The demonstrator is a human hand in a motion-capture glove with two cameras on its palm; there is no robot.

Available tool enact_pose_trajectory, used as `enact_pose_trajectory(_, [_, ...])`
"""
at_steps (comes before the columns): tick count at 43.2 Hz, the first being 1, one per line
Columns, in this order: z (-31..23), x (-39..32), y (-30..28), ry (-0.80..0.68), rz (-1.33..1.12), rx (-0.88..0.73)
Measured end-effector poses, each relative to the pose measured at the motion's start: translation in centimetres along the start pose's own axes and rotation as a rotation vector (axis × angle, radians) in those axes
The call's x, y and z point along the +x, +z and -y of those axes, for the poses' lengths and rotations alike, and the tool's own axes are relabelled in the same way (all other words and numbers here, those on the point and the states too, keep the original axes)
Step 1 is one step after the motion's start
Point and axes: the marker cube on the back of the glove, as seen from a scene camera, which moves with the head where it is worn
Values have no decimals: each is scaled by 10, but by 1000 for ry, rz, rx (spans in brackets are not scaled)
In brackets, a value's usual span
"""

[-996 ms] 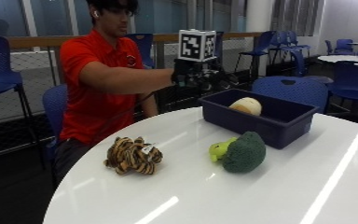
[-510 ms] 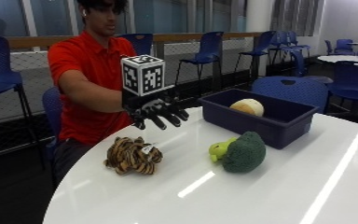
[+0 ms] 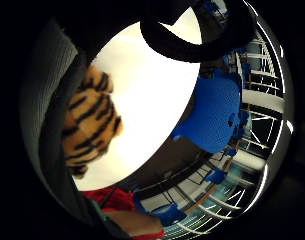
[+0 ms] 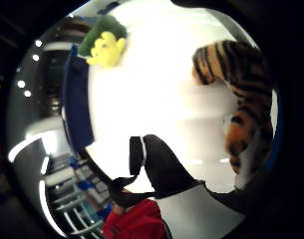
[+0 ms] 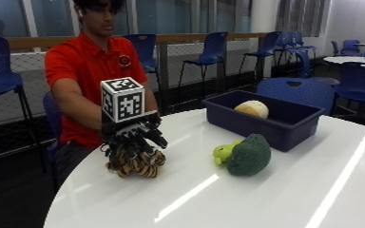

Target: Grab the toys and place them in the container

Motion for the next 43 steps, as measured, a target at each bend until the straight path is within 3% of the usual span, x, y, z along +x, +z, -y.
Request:
enact_pose_trajectory(20, [3,16,40,15,43,-92])
enact_pose_trajectory(34, [-3,21,50,19,63,-34])
enact_pose_trajectory(43, [-4,17,52,27,27,96])
